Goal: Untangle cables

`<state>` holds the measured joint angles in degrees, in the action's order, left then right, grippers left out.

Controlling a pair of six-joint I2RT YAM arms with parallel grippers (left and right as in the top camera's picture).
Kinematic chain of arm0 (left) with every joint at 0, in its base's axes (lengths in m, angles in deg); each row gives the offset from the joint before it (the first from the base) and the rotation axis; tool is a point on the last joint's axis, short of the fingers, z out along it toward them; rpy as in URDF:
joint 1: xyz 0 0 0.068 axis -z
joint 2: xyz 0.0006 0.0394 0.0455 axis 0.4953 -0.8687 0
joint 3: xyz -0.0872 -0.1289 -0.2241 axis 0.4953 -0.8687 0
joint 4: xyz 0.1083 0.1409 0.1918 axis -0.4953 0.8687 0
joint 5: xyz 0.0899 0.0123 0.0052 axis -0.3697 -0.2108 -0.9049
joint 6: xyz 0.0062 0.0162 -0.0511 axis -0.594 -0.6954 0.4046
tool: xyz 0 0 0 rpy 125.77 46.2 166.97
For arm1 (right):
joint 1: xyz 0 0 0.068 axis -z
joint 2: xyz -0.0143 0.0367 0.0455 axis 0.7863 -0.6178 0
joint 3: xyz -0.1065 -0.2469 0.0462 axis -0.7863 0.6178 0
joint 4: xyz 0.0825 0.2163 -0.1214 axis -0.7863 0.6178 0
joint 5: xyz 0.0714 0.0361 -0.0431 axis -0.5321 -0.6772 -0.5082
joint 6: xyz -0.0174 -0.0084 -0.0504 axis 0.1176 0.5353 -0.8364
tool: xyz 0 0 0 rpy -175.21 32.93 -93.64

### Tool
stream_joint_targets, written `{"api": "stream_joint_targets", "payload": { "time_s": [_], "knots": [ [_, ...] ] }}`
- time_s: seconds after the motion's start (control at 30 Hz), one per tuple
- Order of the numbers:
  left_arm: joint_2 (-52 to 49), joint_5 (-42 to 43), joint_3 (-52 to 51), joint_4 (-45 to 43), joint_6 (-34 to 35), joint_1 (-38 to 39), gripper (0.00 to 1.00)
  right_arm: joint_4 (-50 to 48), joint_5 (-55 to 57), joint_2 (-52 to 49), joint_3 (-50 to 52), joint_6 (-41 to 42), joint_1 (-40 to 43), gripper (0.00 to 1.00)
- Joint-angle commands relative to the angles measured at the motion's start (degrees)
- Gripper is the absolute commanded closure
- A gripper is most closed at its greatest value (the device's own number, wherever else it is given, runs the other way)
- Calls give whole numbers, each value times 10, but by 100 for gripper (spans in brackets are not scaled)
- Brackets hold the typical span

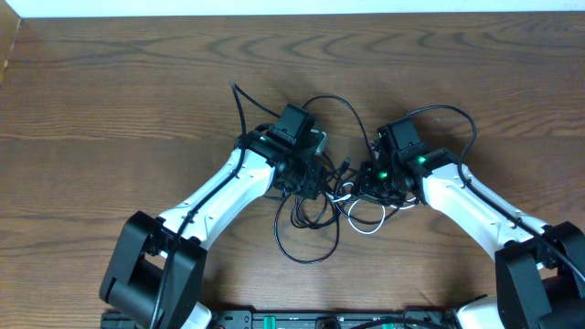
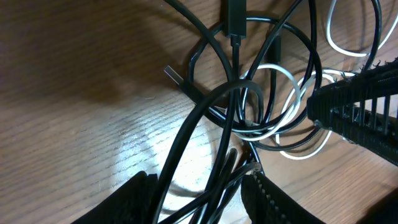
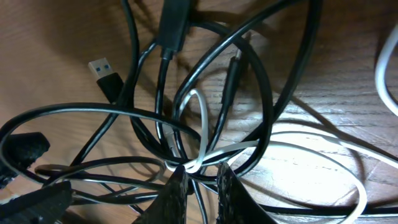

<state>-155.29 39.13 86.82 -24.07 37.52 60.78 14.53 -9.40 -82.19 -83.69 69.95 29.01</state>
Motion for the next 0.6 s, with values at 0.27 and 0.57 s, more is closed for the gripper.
{"api": "stream_joint_targets", "payload": {
  "time_s": [0.27, 0.57],
  "knots": [
    [-1, -2, -5, 2, 3, 0, 51, -5, 28, 0, 5, 37, -19, 90],
    [-1, -2, -5, 2, 3, 0, 51, -6, 64, 0, 5, 61, -36, 92]
  ]
}}
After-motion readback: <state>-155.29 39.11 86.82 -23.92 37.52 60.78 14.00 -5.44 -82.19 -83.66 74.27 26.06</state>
